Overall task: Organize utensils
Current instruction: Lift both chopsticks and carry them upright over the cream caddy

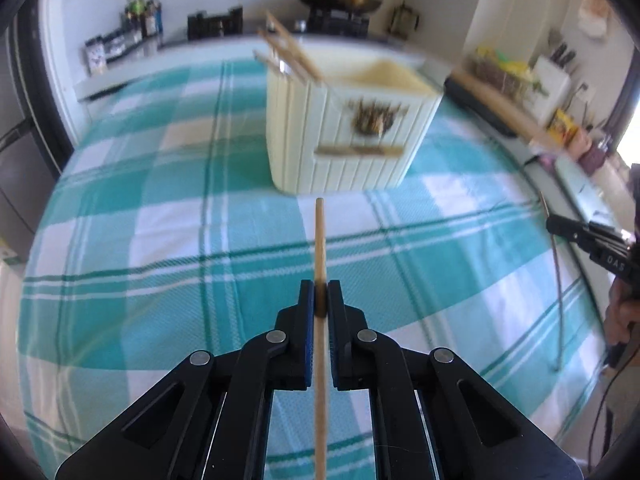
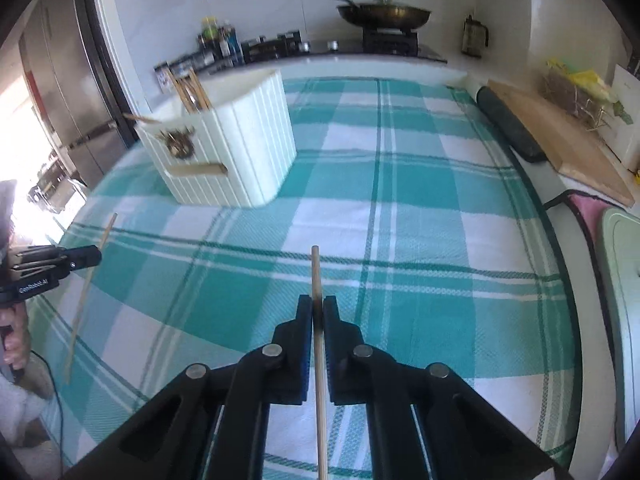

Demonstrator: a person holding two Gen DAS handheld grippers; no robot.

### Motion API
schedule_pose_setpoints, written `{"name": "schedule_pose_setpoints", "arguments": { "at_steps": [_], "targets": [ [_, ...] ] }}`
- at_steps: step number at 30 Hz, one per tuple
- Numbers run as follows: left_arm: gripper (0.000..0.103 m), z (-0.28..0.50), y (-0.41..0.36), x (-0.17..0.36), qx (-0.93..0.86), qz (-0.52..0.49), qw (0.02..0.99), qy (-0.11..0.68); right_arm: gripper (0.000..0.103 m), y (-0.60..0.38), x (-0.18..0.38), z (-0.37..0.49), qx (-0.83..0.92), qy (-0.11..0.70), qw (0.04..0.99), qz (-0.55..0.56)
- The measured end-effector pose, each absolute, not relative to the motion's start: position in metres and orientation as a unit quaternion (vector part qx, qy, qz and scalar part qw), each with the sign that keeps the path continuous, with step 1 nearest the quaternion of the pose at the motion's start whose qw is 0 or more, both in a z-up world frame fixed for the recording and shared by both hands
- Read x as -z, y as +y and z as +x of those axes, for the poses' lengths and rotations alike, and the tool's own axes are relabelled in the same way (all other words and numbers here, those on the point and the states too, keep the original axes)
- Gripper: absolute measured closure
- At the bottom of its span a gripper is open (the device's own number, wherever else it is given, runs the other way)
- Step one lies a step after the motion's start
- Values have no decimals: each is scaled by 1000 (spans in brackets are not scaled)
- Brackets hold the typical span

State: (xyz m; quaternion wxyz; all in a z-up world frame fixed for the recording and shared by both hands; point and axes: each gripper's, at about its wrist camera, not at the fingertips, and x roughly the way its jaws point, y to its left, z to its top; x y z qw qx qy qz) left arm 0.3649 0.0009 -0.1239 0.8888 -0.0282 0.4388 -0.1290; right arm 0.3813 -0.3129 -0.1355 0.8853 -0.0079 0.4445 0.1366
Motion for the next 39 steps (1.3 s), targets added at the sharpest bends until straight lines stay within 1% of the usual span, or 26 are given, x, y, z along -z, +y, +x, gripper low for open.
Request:
{"name": "schedule_pose_setpoints", "arguments": {
  "at_steps": [6, 11, 16, 20, 25, 28, 32, 36, 39],
  "targets": [
    [99, 312, 20, 63, 144, -55, 925, 349, 97, -315, 63, 326, -174, 360, 917, 19],
    [99, 291, 26, 40, 147, -63, 937, 310, 97, -314, 37, 296, -180, 318, 931, 20],
    [99, 286, 29, 33, 147, -72, 941, 296, 97, -309, 24, 288, -179, 292, 939, 22],
    [99, 288, 29, 35, 150, -68, 938, 304, 97, -304, 10, 290, -179, 277, 944, 14],
    [99, 296, 27, 40, 153, -57, 934, 319, 97, -302, -2, 307, -178, 281, 943, 2],
    [99, 304, 31, 25, 157, -66, 936, 310, 97, -300, -8, 322, -176, 286, 942, -6],
    [99, 317, 35, -21, 151, -74, 952, 256, 97, -295, -31, 345, -173, 261, 950, -17],
    [99, 342, 31, -72, 131, -74, 975, 165, 97, -284, -71, 366, -175, 190, 966, -24],
    [99, 371, 22, -87, 106, -68, 985, 121, 97, -271, -95, 387, -182, 142, 973, -22]
  ]
}}
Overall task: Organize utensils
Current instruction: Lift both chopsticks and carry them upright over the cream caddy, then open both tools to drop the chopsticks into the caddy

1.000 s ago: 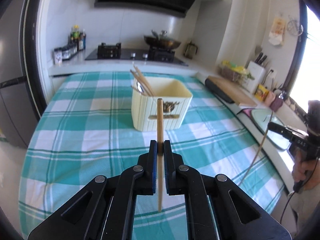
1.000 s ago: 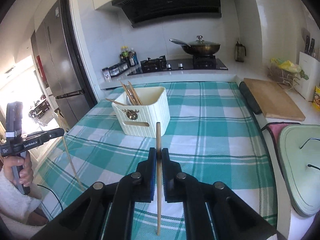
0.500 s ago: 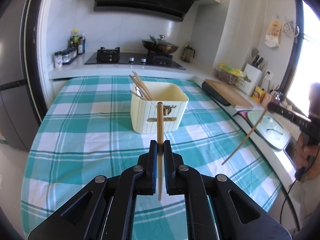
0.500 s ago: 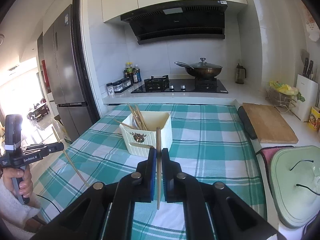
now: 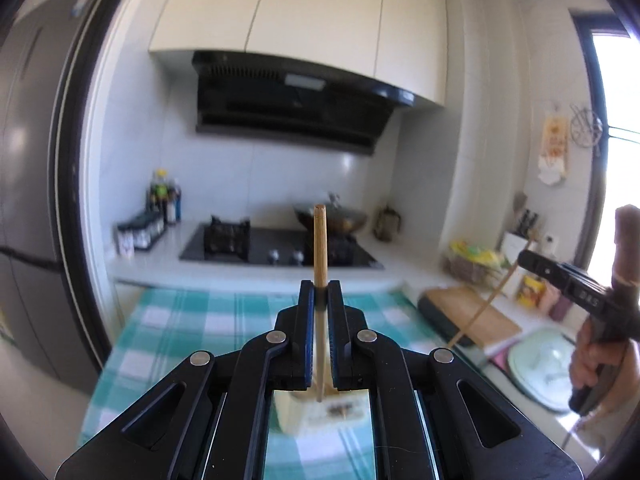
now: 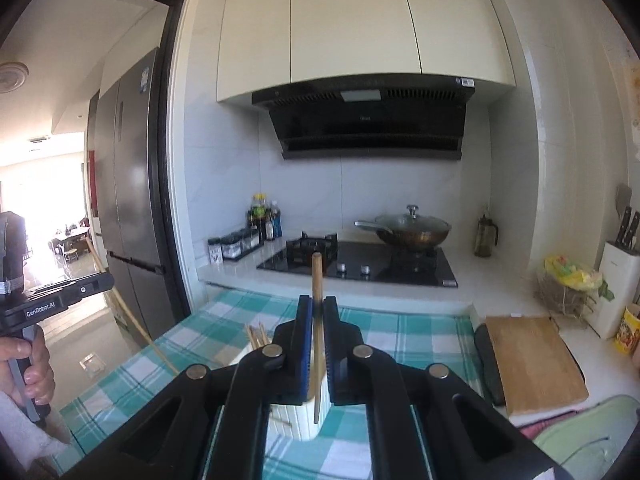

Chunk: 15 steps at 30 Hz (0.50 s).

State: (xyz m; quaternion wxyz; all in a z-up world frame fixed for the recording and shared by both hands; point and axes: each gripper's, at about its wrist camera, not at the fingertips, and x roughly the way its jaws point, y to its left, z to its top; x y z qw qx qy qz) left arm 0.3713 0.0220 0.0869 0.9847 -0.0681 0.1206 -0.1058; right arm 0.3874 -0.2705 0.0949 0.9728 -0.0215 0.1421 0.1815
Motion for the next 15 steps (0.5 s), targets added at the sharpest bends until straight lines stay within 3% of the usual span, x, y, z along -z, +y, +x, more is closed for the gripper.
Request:
{"name": "schedule_pose_setpoints", "arguments": {
  "at_steps": [3, 6, 15],
  "targets": [
    [99, 415, 16, -81, 90, -78, 984, 134, 97, -253, -102, 412, -185, 109, 976, -30],
    [99, 458, 11, -57, 81, -94, 975, 182, 97, -234, -88, 444, -196, 127, 972, -39],
    [98, 533, 7, 26, 88, -110, 929, 344, 97, -185, 12, 545, -234, 317, 916, -75]
  ]
}}
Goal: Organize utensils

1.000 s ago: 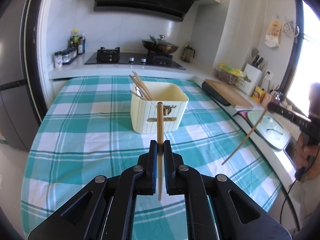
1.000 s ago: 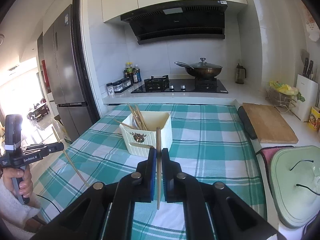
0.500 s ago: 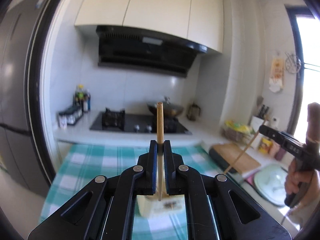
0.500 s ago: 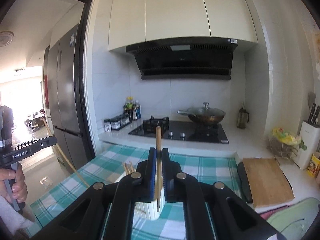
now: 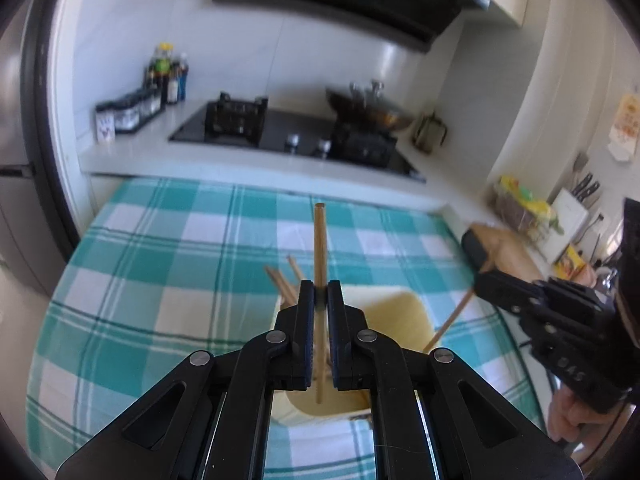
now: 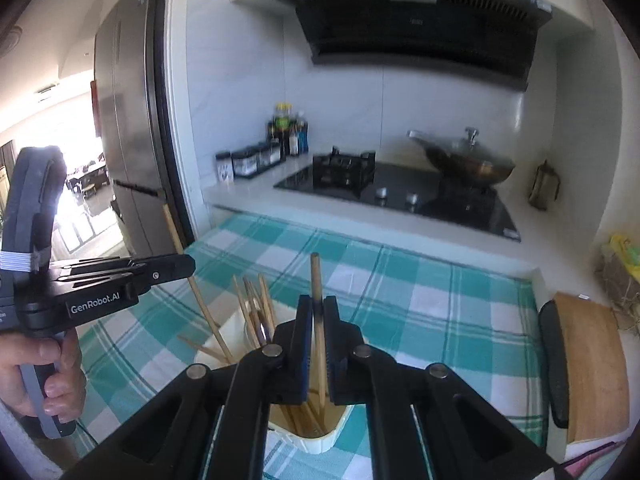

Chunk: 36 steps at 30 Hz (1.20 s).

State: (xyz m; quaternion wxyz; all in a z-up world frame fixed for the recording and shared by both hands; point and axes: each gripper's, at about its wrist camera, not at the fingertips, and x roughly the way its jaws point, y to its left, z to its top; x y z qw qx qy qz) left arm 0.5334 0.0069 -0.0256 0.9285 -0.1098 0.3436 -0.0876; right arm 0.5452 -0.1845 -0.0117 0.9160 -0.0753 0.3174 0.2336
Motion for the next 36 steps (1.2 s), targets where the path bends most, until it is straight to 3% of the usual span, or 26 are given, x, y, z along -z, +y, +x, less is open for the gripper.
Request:
{"name": "schedule_pose_setpoints", "arguments": {
  "at_steps": [2, 4, 5, 6, 7, 8, 13, 16, 20, 28, 36],
  "targets": [
    [95, 535, 5, 33, 86, -106, 925, 354, 96, -177, 32, 561, -231, 349, 905, -79],
    [73, 530, 7, 31, 91, -104, 924, 356, 95, -175, 43, 568, -235, 365, 898, -70],
    [49, 525, 9, 27, 89, -101, 926, 351, 91, -176, 44, 568, -228, 364, 901, -63],
    [34, 519, 11, 21, 83, -97, 931, 342, 76, -179, 43, 566, -229, 359, 903, -52],
    [31, 509, 14, 14, 78, -92, 937, 328, 54, -184, 39, 561, -227, 349, 908, -38],
    [29, 502, 16, 7, 77, -89, 941, 317, 48, -187, 32, 556, -221, 336, 915, -30],
    [1, 439, 19, -24, 56, -61, 963, 255, 39, -215, -24, 504, -196, 258, 946, -4],
    [0, 385, 14, -31, 54, -42, 976, 209, 17, -231, -51, 457, -179, 226, 957, 11],
    [0, 325, -8, -22, 69, -29, 972, 222, 0, -240, -52, 392, -155, 233, 960, 10],
    [0, 254, -27, -2, 11, -33, 960, 277, 0, -227, 1, 284, -96, 273, 956, -40],
    [0, 219, -18, -18, -36, -51, 965, 256, 0, -228, -1, 239, -85, 277, 956, -41]
  ]
}}
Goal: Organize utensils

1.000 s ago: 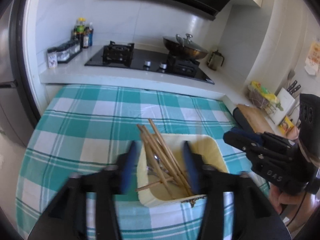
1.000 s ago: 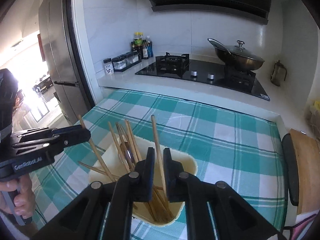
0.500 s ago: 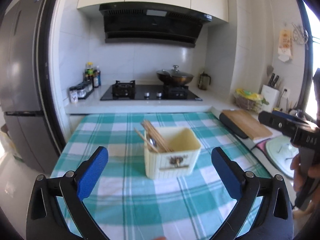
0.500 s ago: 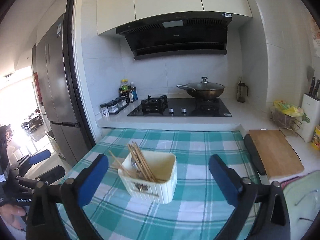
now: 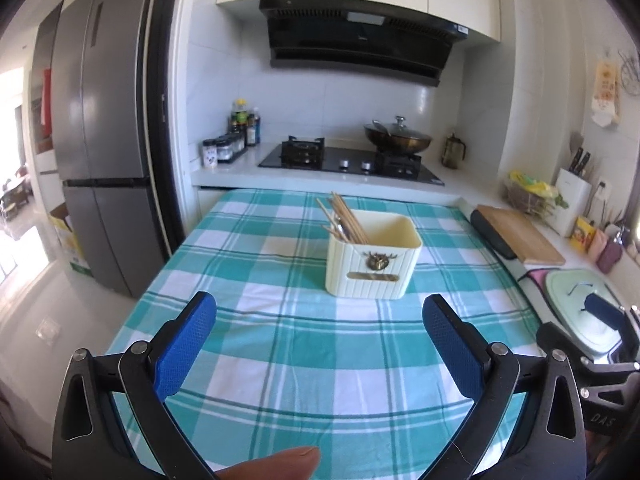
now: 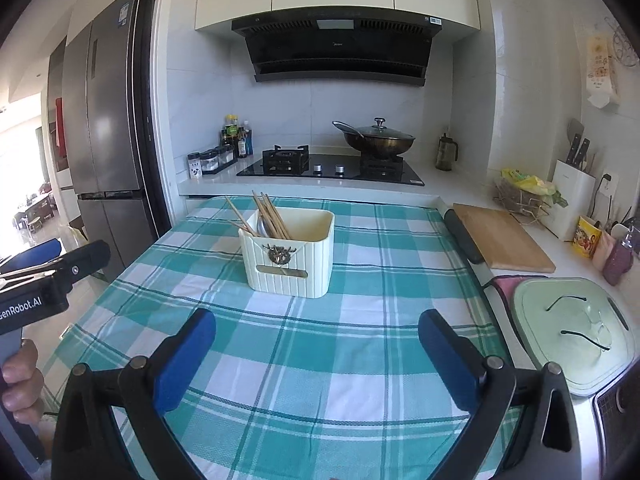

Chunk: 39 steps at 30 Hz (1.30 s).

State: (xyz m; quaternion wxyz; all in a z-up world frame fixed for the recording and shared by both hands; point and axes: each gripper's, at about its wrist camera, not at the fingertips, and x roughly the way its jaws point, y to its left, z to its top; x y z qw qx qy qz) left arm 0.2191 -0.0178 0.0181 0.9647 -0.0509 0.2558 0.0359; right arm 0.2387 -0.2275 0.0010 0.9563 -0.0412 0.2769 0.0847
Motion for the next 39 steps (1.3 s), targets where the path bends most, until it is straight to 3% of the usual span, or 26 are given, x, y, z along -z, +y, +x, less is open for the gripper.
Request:
{"name": "schedule_pose_setpoints", "arguments": {
  "at_steps": [16, 39],
  "targets": [
    [0, 210, -37, -20, -56, 1, 960, 274, 0, -222, -17, 219, -100, 250, 962, -43],
    [0, 213, -30, -15, -65, -4, 957, 283, 0, -218, -20, 215, -102, 250, 962, -45]
  ]
}}
